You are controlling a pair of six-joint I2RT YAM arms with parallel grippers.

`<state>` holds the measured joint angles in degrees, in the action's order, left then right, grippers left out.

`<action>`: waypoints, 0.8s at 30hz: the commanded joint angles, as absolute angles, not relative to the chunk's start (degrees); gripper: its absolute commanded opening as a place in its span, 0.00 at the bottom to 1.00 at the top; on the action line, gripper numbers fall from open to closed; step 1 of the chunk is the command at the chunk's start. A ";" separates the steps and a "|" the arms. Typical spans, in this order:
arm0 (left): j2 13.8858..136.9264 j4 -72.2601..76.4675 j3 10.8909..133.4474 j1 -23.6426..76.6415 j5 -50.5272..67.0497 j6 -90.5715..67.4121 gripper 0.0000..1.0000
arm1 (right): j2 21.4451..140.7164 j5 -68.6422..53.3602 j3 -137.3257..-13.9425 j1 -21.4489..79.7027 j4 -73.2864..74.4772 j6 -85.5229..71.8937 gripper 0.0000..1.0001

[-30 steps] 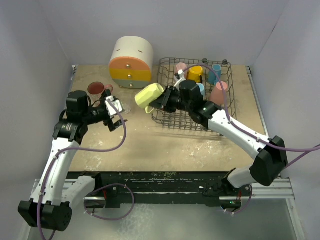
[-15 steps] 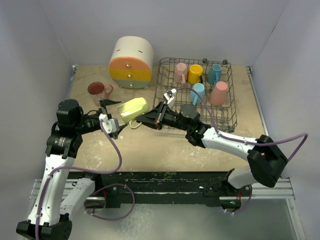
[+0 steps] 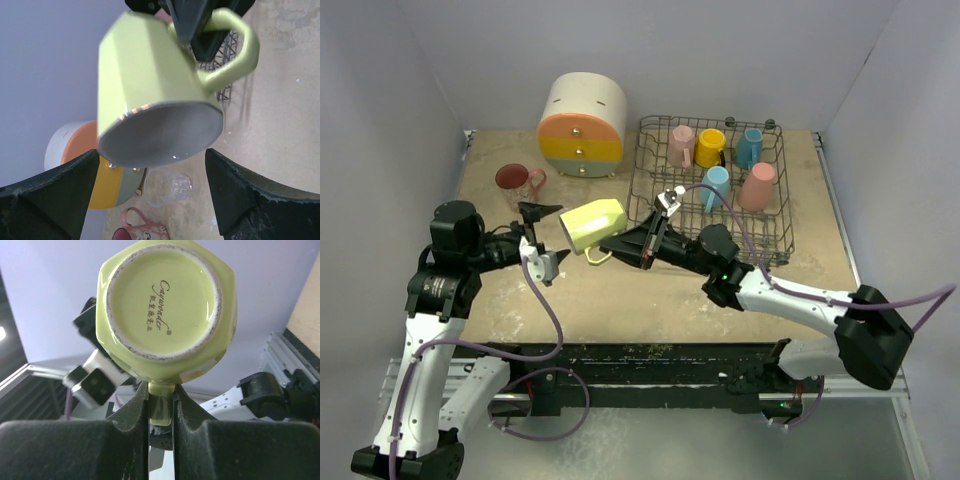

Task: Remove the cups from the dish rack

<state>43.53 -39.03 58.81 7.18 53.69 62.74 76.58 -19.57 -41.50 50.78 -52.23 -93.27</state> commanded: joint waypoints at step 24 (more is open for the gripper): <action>44.48 -41.75 65.56 7.15 55.50 60.68 0.83 | 70.40 -19.43 -41.49 53.53 -61.64 -92.89 0.00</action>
<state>43.90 -45.56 67.22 7.18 55.27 62.46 71.99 -20.25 -39.79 52.31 -50.13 -92.84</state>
